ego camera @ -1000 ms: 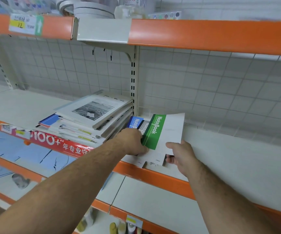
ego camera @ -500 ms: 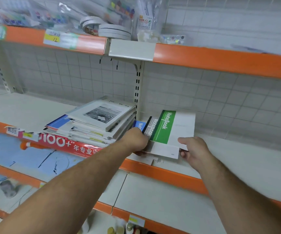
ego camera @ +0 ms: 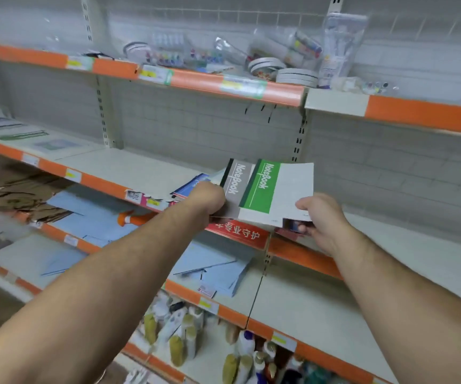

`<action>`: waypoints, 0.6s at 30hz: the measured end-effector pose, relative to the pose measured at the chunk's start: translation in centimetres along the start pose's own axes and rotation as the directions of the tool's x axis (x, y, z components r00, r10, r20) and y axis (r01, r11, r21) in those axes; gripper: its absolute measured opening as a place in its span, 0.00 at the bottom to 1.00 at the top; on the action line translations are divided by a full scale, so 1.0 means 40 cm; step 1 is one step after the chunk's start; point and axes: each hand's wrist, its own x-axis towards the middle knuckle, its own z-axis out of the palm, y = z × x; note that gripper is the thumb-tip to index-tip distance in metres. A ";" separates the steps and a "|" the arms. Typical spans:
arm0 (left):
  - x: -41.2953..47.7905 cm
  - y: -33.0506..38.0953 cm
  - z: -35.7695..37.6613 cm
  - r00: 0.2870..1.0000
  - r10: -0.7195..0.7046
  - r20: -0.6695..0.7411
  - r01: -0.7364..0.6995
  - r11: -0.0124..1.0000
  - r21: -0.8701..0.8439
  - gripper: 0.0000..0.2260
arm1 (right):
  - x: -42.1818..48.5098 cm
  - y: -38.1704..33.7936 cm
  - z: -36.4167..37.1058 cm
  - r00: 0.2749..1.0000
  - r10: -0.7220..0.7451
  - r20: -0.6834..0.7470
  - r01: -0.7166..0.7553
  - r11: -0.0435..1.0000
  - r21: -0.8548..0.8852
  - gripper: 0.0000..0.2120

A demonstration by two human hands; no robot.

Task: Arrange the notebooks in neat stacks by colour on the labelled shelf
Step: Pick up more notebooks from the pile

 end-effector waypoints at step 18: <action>-0.141 -0.267 -0.722 0.875 -0.248 -0.415 0.182 0.964 -0.193 0.09 | -0.190 0.030 0.713 0.889 0.028 0.456 0.023 0.994 -0.105 0.05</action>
